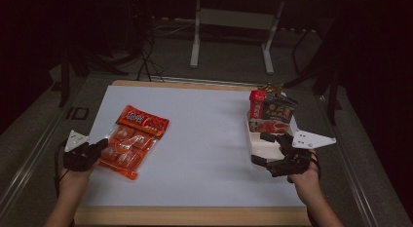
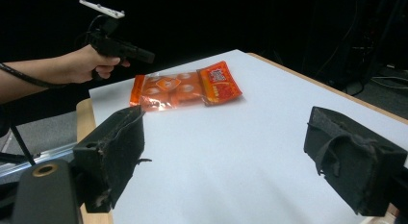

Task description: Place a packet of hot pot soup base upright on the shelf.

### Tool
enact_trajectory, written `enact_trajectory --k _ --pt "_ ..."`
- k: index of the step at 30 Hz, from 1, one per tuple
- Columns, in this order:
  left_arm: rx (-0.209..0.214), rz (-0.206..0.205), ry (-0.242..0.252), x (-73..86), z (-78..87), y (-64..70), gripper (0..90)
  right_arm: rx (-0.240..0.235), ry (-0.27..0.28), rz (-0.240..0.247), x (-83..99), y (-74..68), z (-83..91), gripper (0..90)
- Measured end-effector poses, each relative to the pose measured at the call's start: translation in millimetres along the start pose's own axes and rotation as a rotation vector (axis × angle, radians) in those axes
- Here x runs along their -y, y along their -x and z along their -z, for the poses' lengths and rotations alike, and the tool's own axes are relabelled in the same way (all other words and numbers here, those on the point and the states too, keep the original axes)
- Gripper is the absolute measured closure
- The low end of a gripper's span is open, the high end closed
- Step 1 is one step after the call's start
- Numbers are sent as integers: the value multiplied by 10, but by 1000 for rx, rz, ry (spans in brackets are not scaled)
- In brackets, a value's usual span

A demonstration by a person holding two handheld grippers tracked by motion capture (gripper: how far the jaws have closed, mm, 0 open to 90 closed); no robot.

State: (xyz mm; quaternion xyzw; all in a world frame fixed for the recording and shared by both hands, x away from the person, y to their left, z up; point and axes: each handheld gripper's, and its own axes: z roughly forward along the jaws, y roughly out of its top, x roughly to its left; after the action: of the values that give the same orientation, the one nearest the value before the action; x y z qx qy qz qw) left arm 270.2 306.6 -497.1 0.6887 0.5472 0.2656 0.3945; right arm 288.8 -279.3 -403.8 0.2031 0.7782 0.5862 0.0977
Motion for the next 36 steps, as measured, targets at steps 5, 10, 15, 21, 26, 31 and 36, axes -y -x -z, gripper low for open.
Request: enact_trajectory --k 5,10,15,21,26,31,36 --pt "-53 -5 -90 76 -133 -126 900 -6 19 10 2 -18 16 144" --pt "-72 -13 -157 162 -259 -237 900 -5 16 18 8 -42 27 144" --pt "-82 -27 -174 185 -306 -281 900 -2 24 16 2 -28 38 144" --pt "-49 -4 -208 185 -326 -307 900 -4 9 2 52 -25 22 144" --pt "-18 -12 -220 198 -306 -209 900 -10 9 -1 55 -25 12 144" --pt "21 -23 -224 214 -306 -19 900 -13 12 -1 46 -30 4 144" --pt "83 -37 -236 208 -332 202 900 -15 12 -2 47 -38 2 144"
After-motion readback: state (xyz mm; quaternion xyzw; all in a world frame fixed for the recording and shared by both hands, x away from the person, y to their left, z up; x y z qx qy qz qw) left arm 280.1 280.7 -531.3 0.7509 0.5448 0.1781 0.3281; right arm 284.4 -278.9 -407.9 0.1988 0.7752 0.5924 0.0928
